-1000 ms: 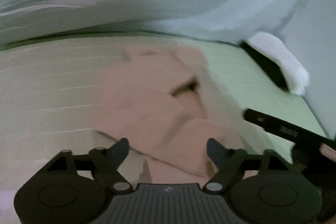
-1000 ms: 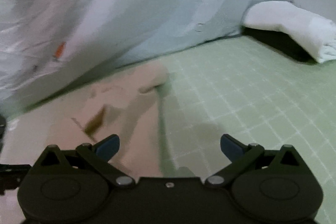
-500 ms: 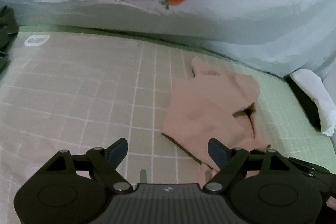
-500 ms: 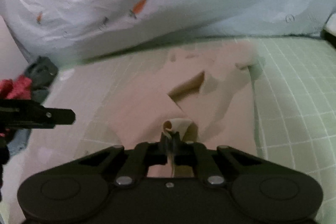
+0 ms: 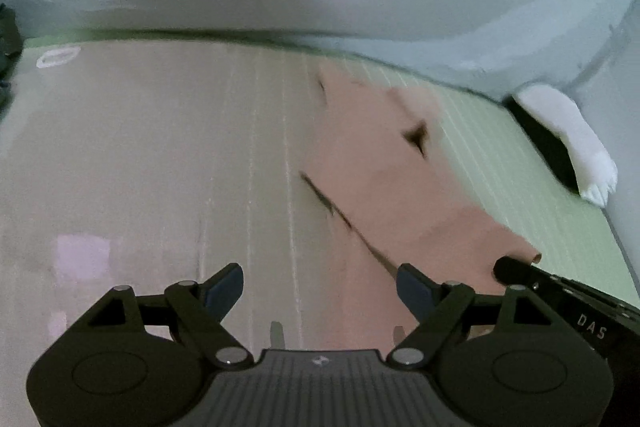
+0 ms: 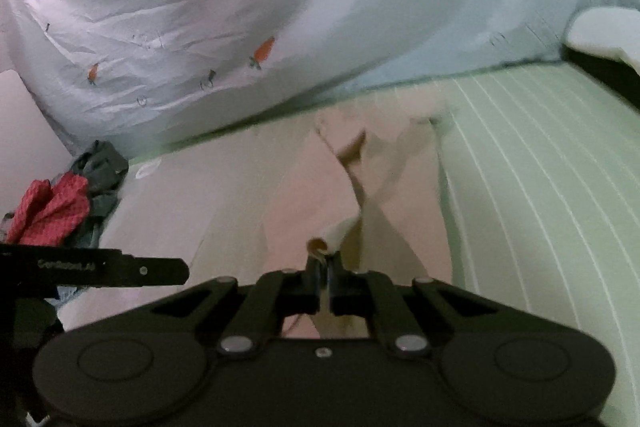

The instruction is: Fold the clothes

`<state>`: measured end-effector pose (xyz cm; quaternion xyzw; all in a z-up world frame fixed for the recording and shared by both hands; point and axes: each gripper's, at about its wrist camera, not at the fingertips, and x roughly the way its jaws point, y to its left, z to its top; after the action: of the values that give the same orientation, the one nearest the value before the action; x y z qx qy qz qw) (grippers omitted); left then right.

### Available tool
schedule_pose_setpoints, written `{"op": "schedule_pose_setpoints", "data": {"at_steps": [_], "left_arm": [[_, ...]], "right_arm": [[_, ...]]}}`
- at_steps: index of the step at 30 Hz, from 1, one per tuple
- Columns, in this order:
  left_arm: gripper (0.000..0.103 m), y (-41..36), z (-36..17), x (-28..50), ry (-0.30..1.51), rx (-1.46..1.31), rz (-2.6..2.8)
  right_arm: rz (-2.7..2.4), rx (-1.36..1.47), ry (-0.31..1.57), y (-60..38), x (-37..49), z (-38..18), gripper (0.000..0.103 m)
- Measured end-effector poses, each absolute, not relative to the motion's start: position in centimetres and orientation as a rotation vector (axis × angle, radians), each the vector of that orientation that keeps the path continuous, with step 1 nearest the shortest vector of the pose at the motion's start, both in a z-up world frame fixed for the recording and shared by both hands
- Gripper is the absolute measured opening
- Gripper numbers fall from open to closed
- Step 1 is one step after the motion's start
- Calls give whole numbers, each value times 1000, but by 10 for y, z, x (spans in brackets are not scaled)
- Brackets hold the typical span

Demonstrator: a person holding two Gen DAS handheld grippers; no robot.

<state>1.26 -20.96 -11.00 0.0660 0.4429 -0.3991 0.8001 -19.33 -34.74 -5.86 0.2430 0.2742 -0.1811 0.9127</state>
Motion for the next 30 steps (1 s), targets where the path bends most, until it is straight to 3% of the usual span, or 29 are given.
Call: {"op": "schedule_pose_setpoints", "data": {"at_steps": [22, 24, 25, 26, 30], "left_arm": [[84, -195, -143, -43, 1016, 265, -849], [84, -197, -144, -43, 1016, 274, -848], [84, -198, -145, -43, 1016, 279, -850], [84, -200, -146, -42, 1017, 284, -853], [84, -208, -152, -41, 1019, 305, -863]], "right_arm": [[-464, 522, 753, -307, -252, -90, 4], [-490, 484, 752, -306, -252, -85, 10], [-511, 462, 751, -305, -252, -84, 24], [-532, 440, 750, -305, -251, -82, 45], [-597, 403, 751, -309, -246, -83, 75]]}}
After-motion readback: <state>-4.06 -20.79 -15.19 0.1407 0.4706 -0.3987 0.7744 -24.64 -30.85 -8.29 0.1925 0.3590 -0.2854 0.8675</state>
